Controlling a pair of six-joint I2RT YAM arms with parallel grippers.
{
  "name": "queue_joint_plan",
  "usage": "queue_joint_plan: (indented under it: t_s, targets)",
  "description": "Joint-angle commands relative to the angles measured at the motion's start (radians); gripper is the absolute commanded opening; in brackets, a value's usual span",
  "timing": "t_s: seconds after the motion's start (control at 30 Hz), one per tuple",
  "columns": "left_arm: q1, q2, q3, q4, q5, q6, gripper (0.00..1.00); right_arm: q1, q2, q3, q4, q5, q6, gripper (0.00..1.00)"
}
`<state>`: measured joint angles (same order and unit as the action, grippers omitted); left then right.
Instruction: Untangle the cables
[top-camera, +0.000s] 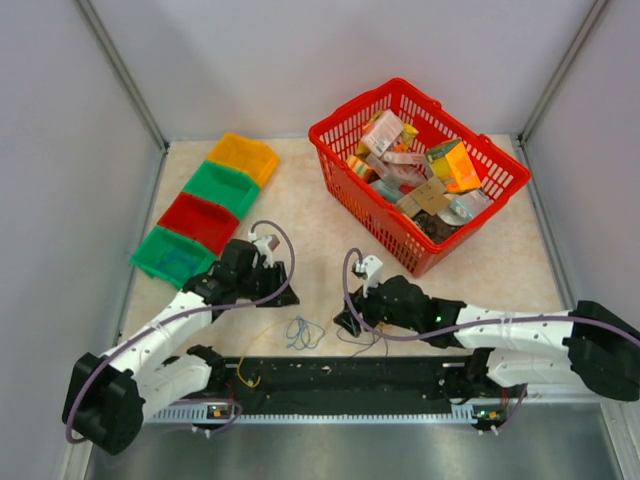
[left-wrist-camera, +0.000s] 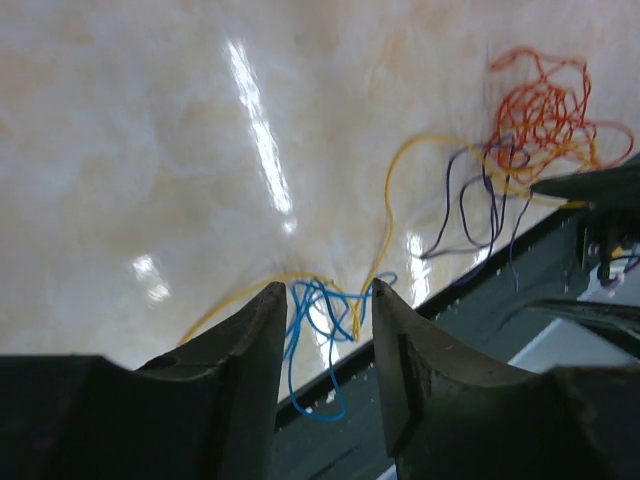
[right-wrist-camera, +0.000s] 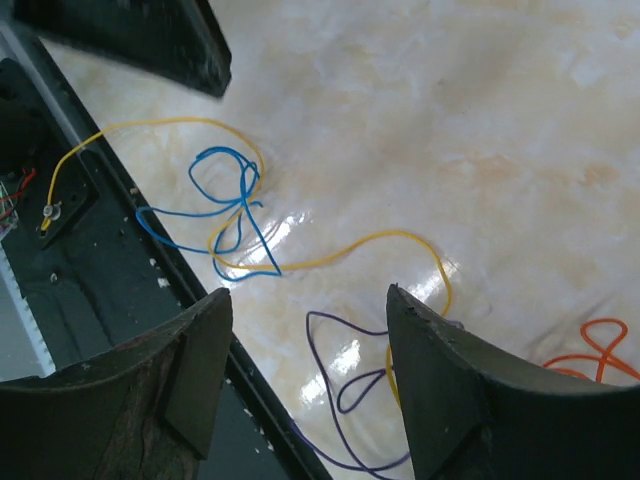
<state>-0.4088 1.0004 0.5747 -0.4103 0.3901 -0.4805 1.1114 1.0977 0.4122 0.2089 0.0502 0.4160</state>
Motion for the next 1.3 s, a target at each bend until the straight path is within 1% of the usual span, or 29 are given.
queue_joint_plan:
  t_s: [0.0, 0.07, 0.13, 0.23, 0.3, 0.4, 0.5, 0.6, 0.67, 0.73, 0.77, 0.8, 0.83, 0.87, 0.9, 0.93, 1.03, 1.07, 1.2, 1.27]
  targets:
    - [-0.103, -0.057, -0.062, 0.019, -0.022, -0.125, 0.47, 0.013, 0.070, 0.105, -0.011, -0.021, -0.008, 0.63]
    - [-0.155, -0.081, -0.094, 0.018, -0.049, -0.174, 0.54, 0.013, 0.093, 0.117, -0.028, 0.017, 0.023, 0.63]
    - [-0.197, -0.117, -0.117, 0.008, -0.071, -0.204, 0.58, 0.013, 0.102, 0.117, -0.040, 0.042, 0.046, 0.63]
    - [-0.258, -0.169, -0.154, -0.007, -0.117, -0.248, 0.58, 0.013, 0.114, 0.108, -0.043, 0.048, 0.063, 0.63]
    - [-0.284, -0.169, -0.193, 0.010, -0.119, -0.277, 0.59, 0.013, 0.129, 0.105, -0.033, 0.037, 0.073, 0.63]
    - [-0.301, -0.131, -0.193, 0.031, -0.132, -0.280, 0.59, 0.013, 0.146, 0.102, -0.011, 0.017, 0.092, 0.63]
    - [-0.315, -0.086, -0.174, 0.047, -0.178, -0.270, 0.59, 0.013, 0.149, 0.094, -0.008, 0.016, 0.107, 0.63]
    - [-0.320, -0.054, -0.151, 0.010, -0.212, -0.248, 0.59, 0.013, 0.134, 0.085, -0.031, 0.028, 0.113, 0.63]
    - [-0.327, -0.078, -0.135, -0.022, -0.232, -0.239, 0.59, 0.013, 0.111, 0.071, -0.036, 0.036, 0.121, 0.63]
    - [-0.337, -0.144, -0.134, -0.039, -0.255, -0.240, 0.60, 0.013, 0.091, 0.053, -0.031, 0.043, 0.127, 0.63]
    - [-0.338, -0.188, -0.134, -0.059, -0.284, -0.251, 0.62, 0.011, 0.082, 0.045, -0.026, 0.048, 0.130, 0.63]
    - [-0.338, -0.228, -0.139, -0.079, -0.312, -0.265, 0.68, 0.013, 0.077, 0.043, -0.025, 0.053, 0.132, 0.63]
    - [-0.338, -0.268, -0.144, -0.093, -0.347, -0.277, 0.86, 0.011, 0.074, 0.037, -0.023, 0.057, 0.135, 0.63]
    - [-0.338, -0.293, -0.153, -0.094, -0.371, -0.288, 0.98, 0.008, 0.074, 0.036, -0.022, 0.057, 0.135, 0.63]
    - [-0.338, -0.311, -0.170, -0.072, -0.378, -0.297, 0.98, 0.008, 0.076, 0.034, -0.020, 0.057, 0.135, 0.63]
    - [-0.338, -0.318, -0.180, -0.061, -0.379, -0.302, 0.98, 0.008, 0.077, 0.034, -0.020, 0.059, 0.138, 0.63]
    - [-0.340, -0.269, -0.187, -0.038, -0.340, -0.319, 0.91, 0.005, 0.077, 0.037, -0.042, 0.079, 0.136, 0.62]
    - [-0.338, -0.237, -0.185, -0.024, -0.323, -0.316, 0.85, 0.005, 0.074, 0.037, -0.052, 0.085, 0.139, 0.62]
    - [-0.338, -0.070, -0.164, 0.007, -0.261, -0.293, 0.65, 0.005, 0.048, 0.020, -0.077, 0.135, 0.159, 0.61]
    - [-0.340, -0.011, -0.151, 0.011, -0.247, -0.280, 0.51, 0.005, 0.028, 0.005, -0.086, 0.158, 0.170, 0.61]
